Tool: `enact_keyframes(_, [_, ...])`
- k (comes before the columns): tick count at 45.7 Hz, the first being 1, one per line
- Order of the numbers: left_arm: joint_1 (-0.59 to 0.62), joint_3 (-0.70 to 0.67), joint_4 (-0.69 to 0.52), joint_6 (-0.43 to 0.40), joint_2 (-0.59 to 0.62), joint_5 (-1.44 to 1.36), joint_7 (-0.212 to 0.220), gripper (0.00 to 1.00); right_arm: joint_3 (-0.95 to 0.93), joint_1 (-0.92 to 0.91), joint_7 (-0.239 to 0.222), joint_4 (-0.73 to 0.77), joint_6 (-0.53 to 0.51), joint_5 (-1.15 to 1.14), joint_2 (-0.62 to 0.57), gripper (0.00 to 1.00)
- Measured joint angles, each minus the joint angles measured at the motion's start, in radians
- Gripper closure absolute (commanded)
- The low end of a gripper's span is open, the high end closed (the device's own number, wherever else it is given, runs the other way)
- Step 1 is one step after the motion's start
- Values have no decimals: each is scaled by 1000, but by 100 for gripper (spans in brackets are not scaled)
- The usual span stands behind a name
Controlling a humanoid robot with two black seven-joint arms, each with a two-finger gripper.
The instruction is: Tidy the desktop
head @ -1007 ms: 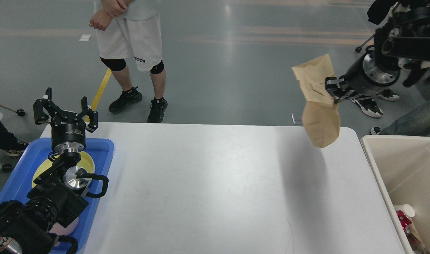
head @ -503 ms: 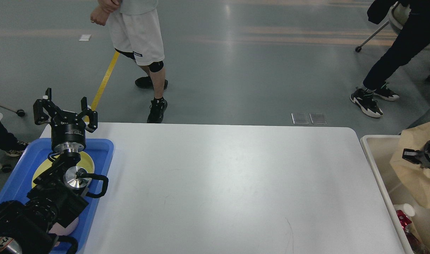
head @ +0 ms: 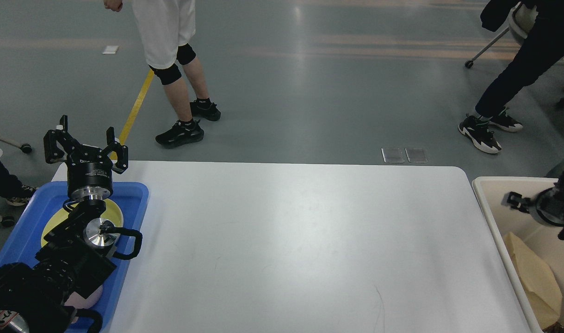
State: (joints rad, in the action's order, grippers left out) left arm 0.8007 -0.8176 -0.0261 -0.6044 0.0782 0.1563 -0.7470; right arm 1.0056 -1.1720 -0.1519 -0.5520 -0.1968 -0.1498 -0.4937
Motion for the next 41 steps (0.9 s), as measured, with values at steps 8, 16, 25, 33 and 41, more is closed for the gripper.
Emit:
enact_keyframes(8, [0,0,0,0,0,0,0,4,-335,-36,3,76,-2,3,-5,0])
enact_keyframes(16, [0,0,0,0,0,0,0,4,-705,-33,3,151,15,3,24,0])
enact_keyframes(25, [0,0,0,0,0,0,0,4,-963,4,7,245,28,3,107,0])
enact_keyframes(33, [0,0,0,0,0,0,0,4,-1264,33,12,322,68,2,155,0])
enact_keyframes(41, [0,0,0,0,0,0,0,4,-1518,59,83,331,101,-3,206,0])
